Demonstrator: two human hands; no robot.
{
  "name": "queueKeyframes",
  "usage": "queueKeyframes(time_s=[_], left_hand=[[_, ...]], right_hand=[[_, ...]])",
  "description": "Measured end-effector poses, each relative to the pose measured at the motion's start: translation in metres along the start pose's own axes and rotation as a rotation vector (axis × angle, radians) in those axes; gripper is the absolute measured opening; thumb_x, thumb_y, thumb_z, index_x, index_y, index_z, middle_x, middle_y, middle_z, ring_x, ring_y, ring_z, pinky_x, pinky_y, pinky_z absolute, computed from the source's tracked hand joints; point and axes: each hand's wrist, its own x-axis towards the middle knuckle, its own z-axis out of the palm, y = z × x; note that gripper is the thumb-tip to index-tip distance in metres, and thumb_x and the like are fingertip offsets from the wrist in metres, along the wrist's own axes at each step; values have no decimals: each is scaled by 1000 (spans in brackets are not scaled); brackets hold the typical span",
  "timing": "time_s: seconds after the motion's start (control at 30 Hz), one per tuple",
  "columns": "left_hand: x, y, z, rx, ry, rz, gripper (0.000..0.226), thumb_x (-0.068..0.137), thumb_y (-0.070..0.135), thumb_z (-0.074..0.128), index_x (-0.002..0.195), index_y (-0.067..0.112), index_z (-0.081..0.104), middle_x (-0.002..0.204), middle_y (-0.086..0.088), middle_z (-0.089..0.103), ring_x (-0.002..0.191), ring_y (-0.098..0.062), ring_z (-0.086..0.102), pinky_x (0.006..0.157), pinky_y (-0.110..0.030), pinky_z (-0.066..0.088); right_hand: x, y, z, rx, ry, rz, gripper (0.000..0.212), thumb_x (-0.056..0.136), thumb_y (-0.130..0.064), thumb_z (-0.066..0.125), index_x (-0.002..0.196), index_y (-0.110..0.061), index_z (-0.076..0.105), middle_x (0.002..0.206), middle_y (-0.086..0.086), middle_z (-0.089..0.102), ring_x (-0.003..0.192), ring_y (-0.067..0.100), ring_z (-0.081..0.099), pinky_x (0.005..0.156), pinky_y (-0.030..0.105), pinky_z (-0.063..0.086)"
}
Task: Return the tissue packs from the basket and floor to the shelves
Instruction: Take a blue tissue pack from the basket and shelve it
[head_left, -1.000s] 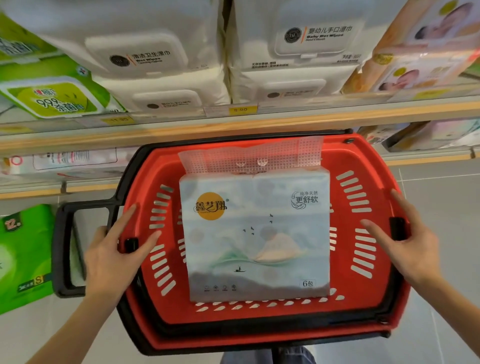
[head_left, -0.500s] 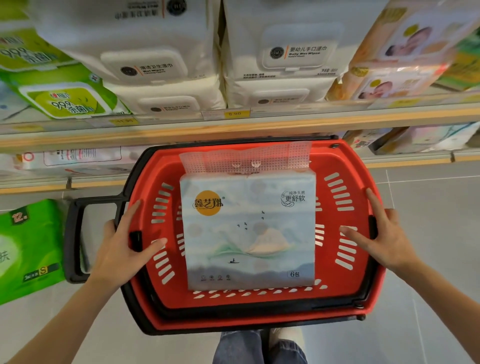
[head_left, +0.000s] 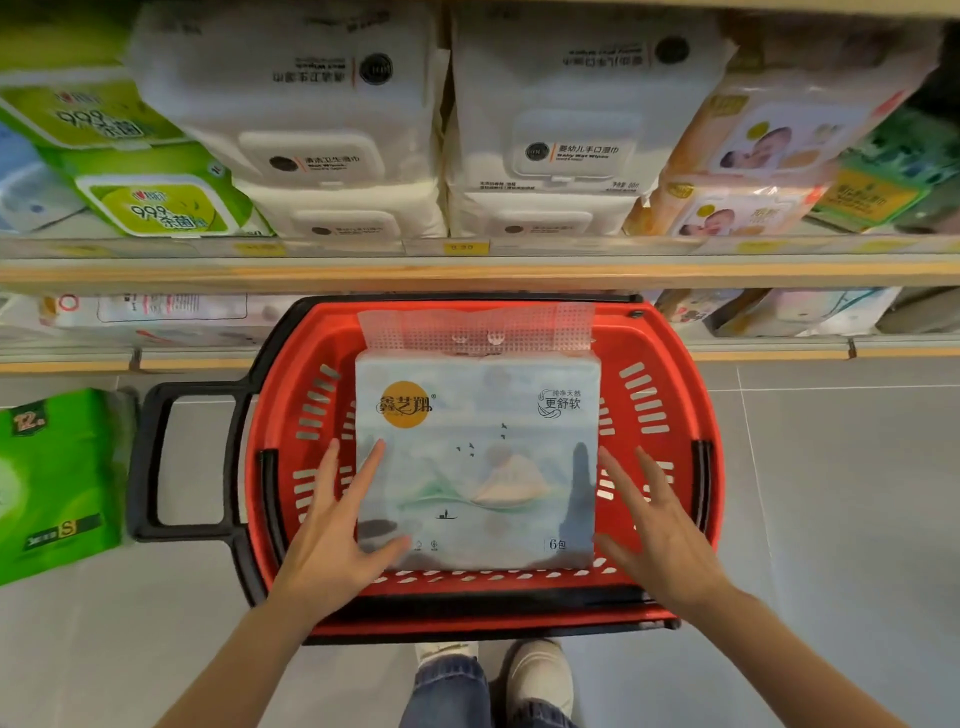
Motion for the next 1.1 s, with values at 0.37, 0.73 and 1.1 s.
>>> queueKeyframes(time_s=[0.37, 0.73, 1.1], left_hand=[[34, -24, 26, -60, -114, -84, 114, 63, 51, 76, 124, 69, -19, 157, 2, 2, 143, -18, 10, 114, -42, 20], [39, -23, 16, -191, -103, -14, 118, 59, 41, 82, 132, 64, -9, 147, 21, 14, 137, 1, 14, 113, -26, 22], [-9, 39, -60, -126, -17, 65, 121, 60, 33, 84, 133, 64, -8, 151, 17, 20, 140, -4, 20, 111, -38, 33]], right_hand=[[43, -2, 47, 323, -33, -159, 89, 75, -65, 51, 140, -51, -7, 156, 7, 6, 143, 18, 9, 107, 11, 7], [42, -10, 41, 316, -13, -152, 92, 73, -68, 49, 142, -47, -8, 153, 8, 21, 130, 25, 38, 108, 35, 32], [-6, -55, -43, 369, 21, -218, 93, 73, -65, 51, 140, -49, -12, 152, 4, 20, 132, 18, 32, 103, 26, 29]])
